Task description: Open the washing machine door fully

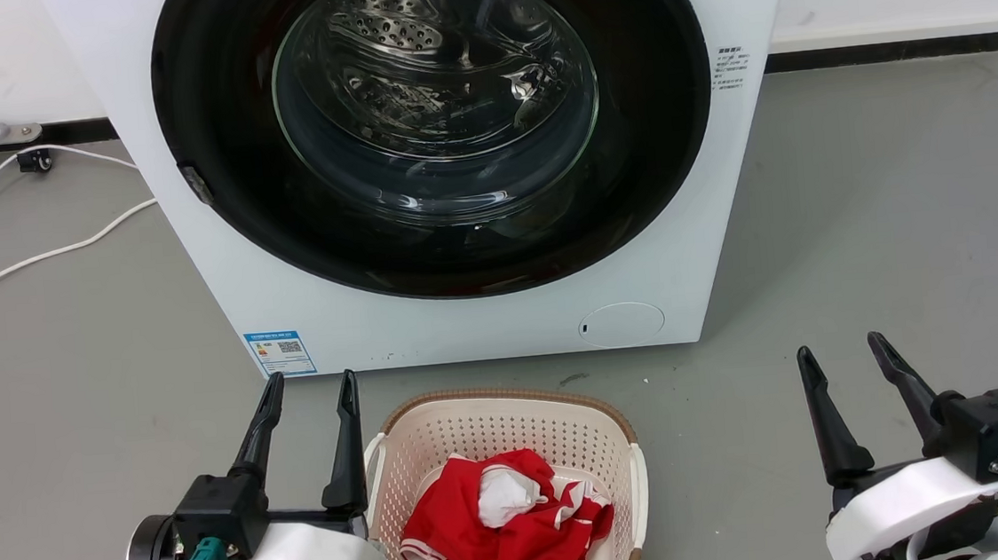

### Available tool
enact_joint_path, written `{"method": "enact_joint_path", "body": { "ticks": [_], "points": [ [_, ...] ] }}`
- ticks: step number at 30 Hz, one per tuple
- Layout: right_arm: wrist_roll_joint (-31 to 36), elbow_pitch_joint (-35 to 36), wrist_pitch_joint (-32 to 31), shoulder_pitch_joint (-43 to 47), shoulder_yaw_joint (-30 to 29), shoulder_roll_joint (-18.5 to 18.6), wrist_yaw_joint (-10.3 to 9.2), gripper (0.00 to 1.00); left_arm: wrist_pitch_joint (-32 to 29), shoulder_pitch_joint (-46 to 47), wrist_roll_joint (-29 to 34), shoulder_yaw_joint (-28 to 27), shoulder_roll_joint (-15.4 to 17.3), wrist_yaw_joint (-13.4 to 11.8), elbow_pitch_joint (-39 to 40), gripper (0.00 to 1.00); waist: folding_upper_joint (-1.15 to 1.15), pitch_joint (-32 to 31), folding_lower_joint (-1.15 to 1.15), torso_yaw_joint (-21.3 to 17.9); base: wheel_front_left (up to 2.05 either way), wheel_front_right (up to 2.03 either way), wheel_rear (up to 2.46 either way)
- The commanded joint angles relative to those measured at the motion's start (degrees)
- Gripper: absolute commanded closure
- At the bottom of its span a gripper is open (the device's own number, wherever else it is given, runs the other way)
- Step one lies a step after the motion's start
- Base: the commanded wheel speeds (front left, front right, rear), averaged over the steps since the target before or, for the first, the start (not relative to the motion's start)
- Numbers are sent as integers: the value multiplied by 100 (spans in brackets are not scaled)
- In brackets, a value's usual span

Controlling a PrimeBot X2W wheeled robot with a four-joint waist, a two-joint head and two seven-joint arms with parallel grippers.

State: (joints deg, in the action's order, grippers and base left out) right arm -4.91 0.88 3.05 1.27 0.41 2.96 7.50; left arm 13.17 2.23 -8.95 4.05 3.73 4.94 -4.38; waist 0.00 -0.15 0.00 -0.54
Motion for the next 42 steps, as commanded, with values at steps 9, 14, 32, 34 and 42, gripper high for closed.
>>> {"method": "enact_joint_path", "body": {
  "ticks": [9,14,32,34,42],
  "points": [
    [304,44,50,67,50,-14,-2,0,137,-81,408,28,7,-63,4,0,0,-14,0,-24,0,0,0],
    [420,38,62,82,99,-15,-2,0,185,-91,556,30,-8,-91,-14,0,0,-16,0,-30,0,0,0],
    [168,-93,93,80,98,-15,-2,15,206,-84,547,-39,-49,-70,-112,0,0,-12,0,-20,0,0,0],
    [132,-115,75,82,125,-15,-2,85,206,-87,547,-48,-51,-65,-116,0,0,-12,0,-20,0,0,0],
    [-479,-198,105,82,139,-16,-2,100,206,-98,570,-62,-60,-45,-113,0,0,-11,0,-23,0,0,0]
  ]
}}
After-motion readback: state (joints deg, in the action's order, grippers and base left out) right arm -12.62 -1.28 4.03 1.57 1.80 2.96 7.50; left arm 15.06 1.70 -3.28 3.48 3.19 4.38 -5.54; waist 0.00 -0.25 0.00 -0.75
